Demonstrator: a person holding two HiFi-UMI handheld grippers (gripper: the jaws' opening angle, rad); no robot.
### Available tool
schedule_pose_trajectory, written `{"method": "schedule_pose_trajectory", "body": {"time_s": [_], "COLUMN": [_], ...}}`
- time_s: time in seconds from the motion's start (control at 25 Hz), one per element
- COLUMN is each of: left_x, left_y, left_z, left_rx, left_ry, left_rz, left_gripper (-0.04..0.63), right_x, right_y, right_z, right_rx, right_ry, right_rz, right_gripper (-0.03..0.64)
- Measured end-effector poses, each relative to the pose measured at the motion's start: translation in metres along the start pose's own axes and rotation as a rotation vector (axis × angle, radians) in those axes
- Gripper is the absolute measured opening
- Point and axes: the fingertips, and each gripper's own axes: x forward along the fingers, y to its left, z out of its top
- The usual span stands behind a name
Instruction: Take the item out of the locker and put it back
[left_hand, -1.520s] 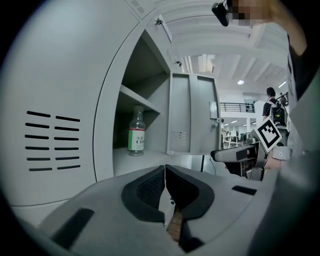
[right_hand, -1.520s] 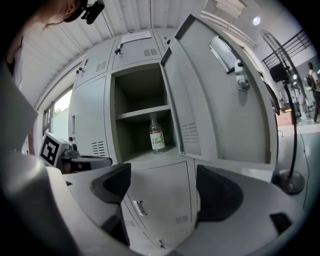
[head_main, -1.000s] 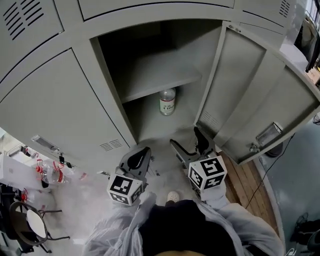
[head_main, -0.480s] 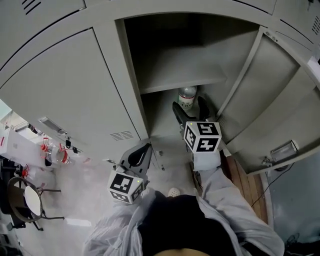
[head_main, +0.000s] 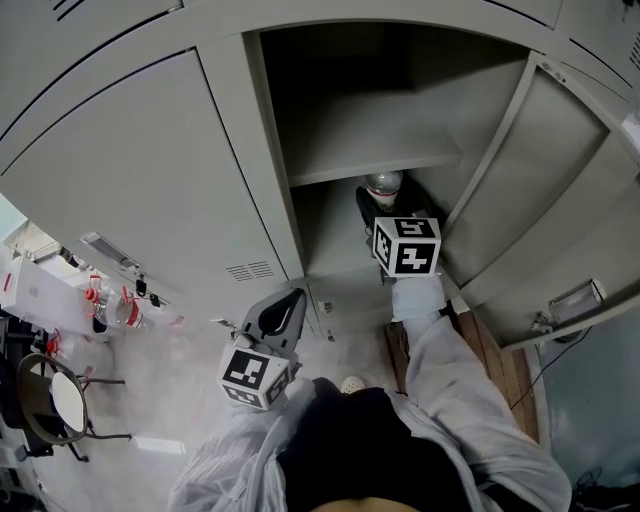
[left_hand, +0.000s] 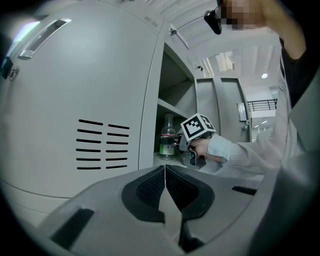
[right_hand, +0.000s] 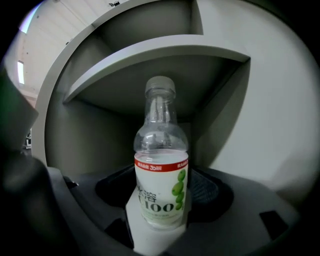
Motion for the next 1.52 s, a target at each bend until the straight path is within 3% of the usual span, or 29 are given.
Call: {"method": "schedule_pose_trajectory", "body": {"time_s": [0.2,0.48,0.68,0.88,1.52], "left_x": [-0.005,-0.004,-0.003,-0.007,-0.038], "left_y": [0.003,0.003,0.001,0.001,0.010], "left_z": [-0.007,-0.006,-0.008,-0.008,-0.004], "left_rx": [-0.019,-0.015,-0.016,-0.018,-0.014], "left_ry": [0.007,-0.005,-0.003,-0.010,-0.018], "left_rz": [0.005,-0.010,-0.026,-0.036,-0.037], "left_gripper": [0.009,0.009,0.009,0.009,0.009], "right_x": [0.004,-0.003,-0.012,-0.022,-0.091], "right_y": [0.015,0.033,0.041,0.060,0.110], "right_z": [0.001,0.002,-0.001,0.003,-0.022], "right_rx": [0.016,0.218,0.428,0.529,0.499], "right_ry": [0.008,0.069,0.149,0.199,0.343], "right_rz": [0.077,0.265,0.387,0.496,0.604], "right_gripper": [0.305,0.304,0.302,0.302,0.302]}}
